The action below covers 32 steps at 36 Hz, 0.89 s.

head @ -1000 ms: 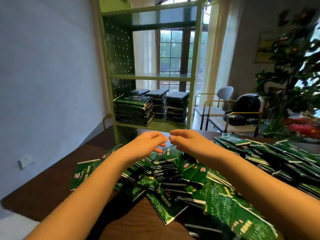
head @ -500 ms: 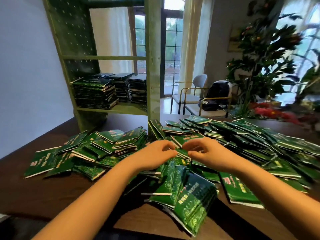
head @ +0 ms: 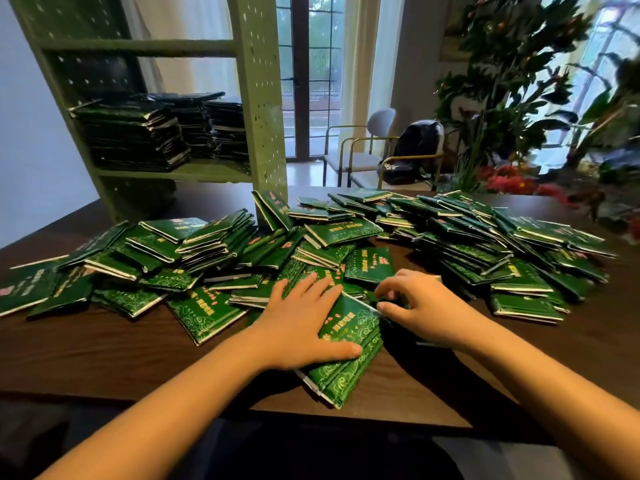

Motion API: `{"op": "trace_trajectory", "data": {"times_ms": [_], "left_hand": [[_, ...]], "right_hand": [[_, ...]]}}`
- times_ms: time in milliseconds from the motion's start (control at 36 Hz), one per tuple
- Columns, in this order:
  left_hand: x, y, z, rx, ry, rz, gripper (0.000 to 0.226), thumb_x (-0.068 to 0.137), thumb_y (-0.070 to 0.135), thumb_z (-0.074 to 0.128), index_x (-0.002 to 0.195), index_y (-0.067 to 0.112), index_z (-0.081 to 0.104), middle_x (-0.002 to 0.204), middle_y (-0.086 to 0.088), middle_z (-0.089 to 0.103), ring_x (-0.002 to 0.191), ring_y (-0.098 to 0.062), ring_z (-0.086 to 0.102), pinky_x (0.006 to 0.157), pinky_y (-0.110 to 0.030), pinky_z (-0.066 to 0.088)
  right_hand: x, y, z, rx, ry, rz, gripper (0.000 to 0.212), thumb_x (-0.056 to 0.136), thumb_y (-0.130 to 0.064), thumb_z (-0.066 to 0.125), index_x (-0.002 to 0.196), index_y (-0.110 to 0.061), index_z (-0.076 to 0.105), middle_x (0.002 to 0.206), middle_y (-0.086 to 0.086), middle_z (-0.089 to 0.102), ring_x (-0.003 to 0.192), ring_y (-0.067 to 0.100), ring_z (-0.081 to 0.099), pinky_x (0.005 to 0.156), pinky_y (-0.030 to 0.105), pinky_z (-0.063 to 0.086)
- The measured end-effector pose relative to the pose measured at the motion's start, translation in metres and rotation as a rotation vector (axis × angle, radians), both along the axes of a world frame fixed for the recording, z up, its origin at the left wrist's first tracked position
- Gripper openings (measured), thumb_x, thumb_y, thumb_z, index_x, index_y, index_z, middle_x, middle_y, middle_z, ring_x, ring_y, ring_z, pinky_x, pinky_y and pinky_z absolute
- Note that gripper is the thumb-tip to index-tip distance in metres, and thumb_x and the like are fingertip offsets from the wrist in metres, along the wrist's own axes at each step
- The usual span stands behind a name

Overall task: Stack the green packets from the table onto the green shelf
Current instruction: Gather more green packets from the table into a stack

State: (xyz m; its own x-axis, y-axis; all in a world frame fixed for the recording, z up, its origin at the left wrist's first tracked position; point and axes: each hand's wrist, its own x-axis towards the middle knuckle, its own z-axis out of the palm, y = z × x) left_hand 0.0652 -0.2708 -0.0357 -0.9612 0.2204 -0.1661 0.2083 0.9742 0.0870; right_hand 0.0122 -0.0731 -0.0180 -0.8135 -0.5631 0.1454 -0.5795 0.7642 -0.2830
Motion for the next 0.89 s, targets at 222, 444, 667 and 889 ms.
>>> {"op": "trace_trajectory", "data": {"times_ms": [222,444,667,889], "left_hand": [[0.003,0.011,-0.013,0.109,0.225,0.101,0.089,0.084,0.076,0.035,0.154,0.027,0.012,0.162,0.011,0.010,0.148,-0.005,0.005,0.121,-0.043,-0.007],[-0.010,0.025,-0.020,0.267,0.406,0.140,0.092,0.076,0.066,-0.010,0.151,0.022,0.020,0.153,0.009,0.030,0.142,-0.008,0.020,0.120,-0.041,0.003],[-0.028,0.041,-0.010,0.519,0.354,0.258,0.064,0.098,0.054,0.014,0.152,0.020,0.019,0.156,0.005,0.028,0.143,-0.011,0.022,0.118,-0.035,0.009],[-0.058,0.034,0.017,0.988,0.249,0.404,0.053,0.101,0.034,0.042,0.147,0.011,0.031,0.149,-0.004,0.038,0.128,-0.013,0.039,0.106,-0.024,0.026]], "right_hand": [[0.006,-0.006,-0.003,-0.015,-0.174,-0.049,0.041,0.090,-0.042,0.059,0.113,-0.009,0.064,0.106,0.006,0.067,0.095,0.020,0.061,0.085,0.036,0.048],[-0.008,-0.008,0.001,-0.368,-0.325,-0.085,0.043,0.084,-0.028,0.070,0.123,-0.014,0.058,0.118,0.001,0.058,0.104,0.012,0.052,0.072,0.015,0.040],[-0.031,-0.007,0.014,-0.788,-0.454,-0.104,0.019,0.085,0.002,0.061,0.099,-0.010,0.064,0.090,0.011,0.067,0.065,0.007,0.064,0.055,0.015,0.047],[-0.076,0.009,0.025,-1.105,-0.528,-0.218,0.024,0.092,-0.005,0.055,0.115,-0.010,0.058,0.093,0.008,0.060,0.059,0.009,0.060,0.049,0.023,0.048]]}}
